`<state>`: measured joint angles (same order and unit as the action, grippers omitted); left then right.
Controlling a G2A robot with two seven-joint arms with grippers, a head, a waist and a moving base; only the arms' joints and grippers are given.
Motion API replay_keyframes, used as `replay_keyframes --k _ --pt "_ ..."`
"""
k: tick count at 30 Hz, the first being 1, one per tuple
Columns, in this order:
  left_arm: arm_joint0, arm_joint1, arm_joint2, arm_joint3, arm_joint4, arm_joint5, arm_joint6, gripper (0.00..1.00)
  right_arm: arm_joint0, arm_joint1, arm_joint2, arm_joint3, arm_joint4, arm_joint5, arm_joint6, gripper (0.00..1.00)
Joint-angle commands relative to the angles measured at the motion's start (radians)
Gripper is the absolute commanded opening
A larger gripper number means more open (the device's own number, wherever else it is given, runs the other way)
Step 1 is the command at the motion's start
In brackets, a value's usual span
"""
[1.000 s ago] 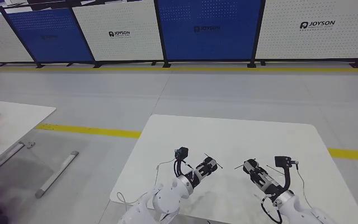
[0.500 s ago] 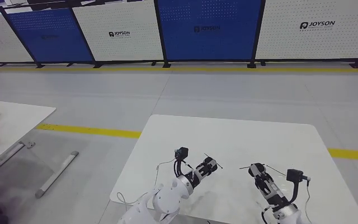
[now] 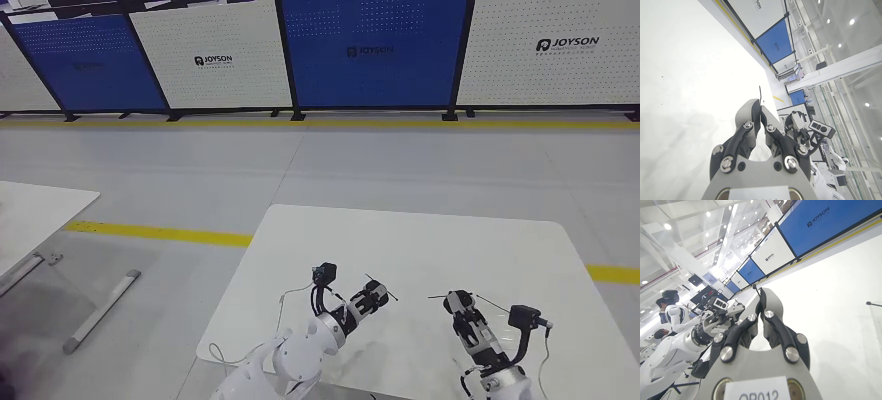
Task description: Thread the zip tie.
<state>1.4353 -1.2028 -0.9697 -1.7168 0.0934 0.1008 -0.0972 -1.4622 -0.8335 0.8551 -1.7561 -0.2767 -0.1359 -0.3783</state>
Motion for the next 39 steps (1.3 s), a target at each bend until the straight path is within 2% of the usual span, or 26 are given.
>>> replay_keyframes --k 1,7,10,29,32,39 --pt "0.0 0.0 0.0 0.0 0.0 0.0 0.0 0.0 -0.003 -0.008 0.003 0.0 0.009 -0.001 -0.038 0.0" --pt "0.0 0.0 0.0 0.0 0.0 0.0 0.0 0.0 0.01 -0.062 -0.073 0.05 -0.052 -0.043 -0.198 0.0" --pt "0.0 0.0 0.0 0.0 0.0 0.0 0.0 0.0 0.022 -0.082 -0.092 0.075 -0.078 -0.058 -0.226 0.0" --pt "0.0 0.0 0.0 0.0 0.0 0.0 0.0 0.0 0.022 -0.082 -0.092 0.075 -0.078 -0.058 -0.226 0.0" --pt "0.0 0.0 0.0 0.0 0.0 0.0 0.0 0.0 0.019 -0.087 -0.074 0.074 -0.07 -0.059 -0.243 0.0" --pt "0.0 0.0 0.0 0.0 0.0 0.0 0.0 0.0 0.045 -0.13 -0.097 0.138 -0.06 -0.143 -0.281 0.0"
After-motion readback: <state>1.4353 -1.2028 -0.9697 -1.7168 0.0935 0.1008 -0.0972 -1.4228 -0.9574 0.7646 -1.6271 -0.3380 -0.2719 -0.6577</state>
